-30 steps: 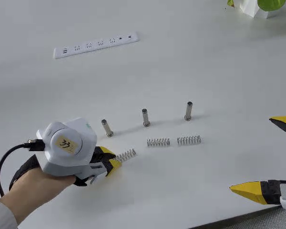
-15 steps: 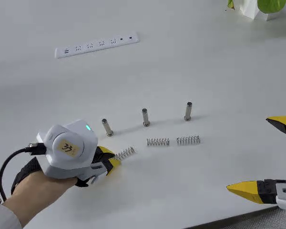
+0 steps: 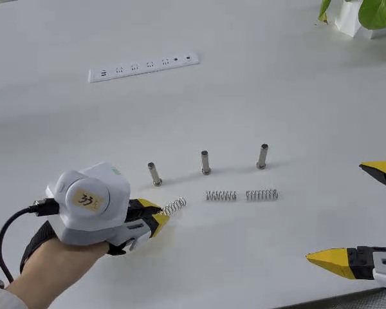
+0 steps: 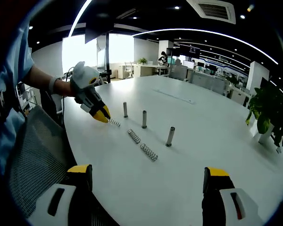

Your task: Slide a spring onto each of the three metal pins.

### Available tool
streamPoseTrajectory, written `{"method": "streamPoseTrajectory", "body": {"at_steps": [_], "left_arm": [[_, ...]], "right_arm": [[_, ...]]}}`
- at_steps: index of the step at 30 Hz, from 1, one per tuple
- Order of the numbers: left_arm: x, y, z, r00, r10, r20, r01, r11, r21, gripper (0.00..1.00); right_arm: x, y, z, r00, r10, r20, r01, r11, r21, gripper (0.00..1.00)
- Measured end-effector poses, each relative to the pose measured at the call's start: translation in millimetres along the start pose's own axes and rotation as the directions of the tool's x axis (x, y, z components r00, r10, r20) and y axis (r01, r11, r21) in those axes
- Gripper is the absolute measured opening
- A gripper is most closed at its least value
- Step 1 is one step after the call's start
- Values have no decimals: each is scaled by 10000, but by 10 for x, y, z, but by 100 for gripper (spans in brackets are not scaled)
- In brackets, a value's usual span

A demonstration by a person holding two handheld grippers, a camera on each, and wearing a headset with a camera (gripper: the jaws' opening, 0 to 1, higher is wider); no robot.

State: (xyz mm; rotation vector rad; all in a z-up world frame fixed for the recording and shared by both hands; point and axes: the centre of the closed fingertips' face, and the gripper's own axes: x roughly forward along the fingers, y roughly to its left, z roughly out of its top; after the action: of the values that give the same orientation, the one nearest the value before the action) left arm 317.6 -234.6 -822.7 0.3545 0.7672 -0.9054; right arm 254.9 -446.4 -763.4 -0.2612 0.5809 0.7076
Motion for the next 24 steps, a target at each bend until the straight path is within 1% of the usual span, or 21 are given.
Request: {"method": "streamPoseTrajectory", "body": {"at_steps": [2,6,13,15,17,20,24], "left_arm": [[0,-22,9,9999,-41,140,44,9998,-171,7],[-21,-33,18,9998,80,203,-76,9998,-206,7],[-106,-110,129,9982,68,604,-48,9994,-339,7],[-142,-156,182,9969,29,782,-6,9996,-289,7],[-184,-221,269,9938,-83,1112,106,9997,-200,7],[-232,-286,360,9904,-84,1380,109,9998,-172,7],[-271,-410,458,9847,-292,1718,304,9995,-41,7]], "right_arm": [[4,14,14,10000,39,18,-39,10000,-44,98],[1,26,23,10000,79,33,-78,9999,-105,98],[1,27,62,9999,149,52,-148,9995,-272,97],[5,33,92,9998,210,73,-207,9992,-341,97],[13,39,127,9996,273,113,-268,9988,-402,97],[27,63,191,9986,443,287,-434,9985,-320,96],[49,88,240,9979,610,209,-594,9958,-704,95]]}}
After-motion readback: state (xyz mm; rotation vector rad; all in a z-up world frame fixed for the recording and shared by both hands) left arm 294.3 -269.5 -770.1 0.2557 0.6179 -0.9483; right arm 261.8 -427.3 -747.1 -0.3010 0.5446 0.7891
